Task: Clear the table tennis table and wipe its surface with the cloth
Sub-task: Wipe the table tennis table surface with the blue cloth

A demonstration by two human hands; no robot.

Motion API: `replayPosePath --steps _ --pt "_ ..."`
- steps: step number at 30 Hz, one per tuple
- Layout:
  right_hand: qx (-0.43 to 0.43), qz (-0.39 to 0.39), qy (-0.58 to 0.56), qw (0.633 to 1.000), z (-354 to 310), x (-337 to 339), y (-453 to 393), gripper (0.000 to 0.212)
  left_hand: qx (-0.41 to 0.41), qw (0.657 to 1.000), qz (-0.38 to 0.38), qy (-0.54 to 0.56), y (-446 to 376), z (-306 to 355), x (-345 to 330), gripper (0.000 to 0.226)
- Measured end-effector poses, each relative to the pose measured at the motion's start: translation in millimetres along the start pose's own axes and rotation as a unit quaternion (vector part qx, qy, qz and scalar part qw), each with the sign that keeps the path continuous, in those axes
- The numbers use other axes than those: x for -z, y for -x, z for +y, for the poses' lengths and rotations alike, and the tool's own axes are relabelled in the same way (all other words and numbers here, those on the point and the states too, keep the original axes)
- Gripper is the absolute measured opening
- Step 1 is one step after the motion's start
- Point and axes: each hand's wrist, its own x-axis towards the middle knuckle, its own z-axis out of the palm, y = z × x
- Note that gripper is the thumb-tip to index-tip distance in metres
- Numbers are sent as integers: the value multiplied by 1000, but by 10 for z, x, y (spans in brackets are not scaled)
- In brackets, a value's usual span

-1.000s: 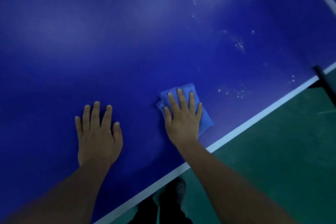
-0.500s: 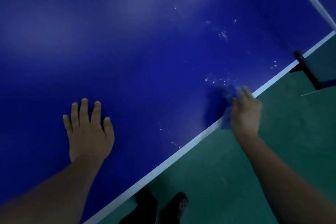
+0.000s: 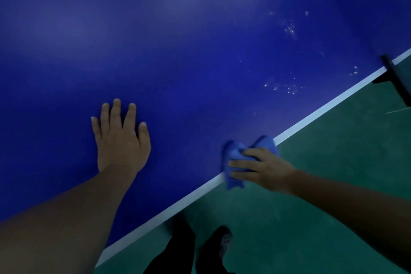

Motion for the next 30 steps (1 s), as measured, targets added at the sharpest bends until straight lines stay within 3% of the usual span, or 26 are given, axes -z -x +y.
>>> replayPosePath --steps 1,3,5,7,10,12,14,16,17,19,20,22,24,26,30 --pt "-25 -16 15 999 96 79 292 45 -1 1000 1 2 3 0 -3 57" --pt "-159 -15 29 987 327 315 703 39 0 1000 1 6 5 -2 -7 57" --pt "-361 9 -15 933 453 575 785 30 -1 1000 0 6 9 -3 -6 57" --pt "-506 66 -97 855 434 692 558 38 -3 1000 1 2 13 1 -3 57" --pt "-548 156 -256 781 216 886 -210 34 1 1000 2 2 18 8 1 57" --pt "-536 150 -389 735 53 969 -744 17 1 1000 2 0 19 12 0 58" --pt "-482 123 -482 721 -18 974 -1104 11 2 1000 2 2 19 16 -3 58" --pt "-470 97 -470 741 93 931 -1294 20 2 1000 3 2 9 10 -9 57" --pt "-496 108 -402 762 201 896 -1329 28 1 1000 2 0 7 5 -10 57" --pt "-568 173 -269 758 358 833 -1359 40 2 1000 2 -3 5 0 -17 57" --pt "-564 204 -241 763 345 796 -1409 41 2 1000 2 -3 6 0 -20 58" --pt "-473 139 -210 844 154 666 -1548 50 0 1000 4 -1 7 -4 -29 58" --pt "-367 -17 -135 920 -22 429 -1581 69 -2 1000 6 -2 -1 -13 -29 59" --pt "-328 -66 -62 940 149 230 -1577 71 0 1000 1 -1 -7 -10 -29 59" --pt "-342 -20 -13 939 596 236 -2090 64 0 1000 0 -4 -12 -14 -30 59"
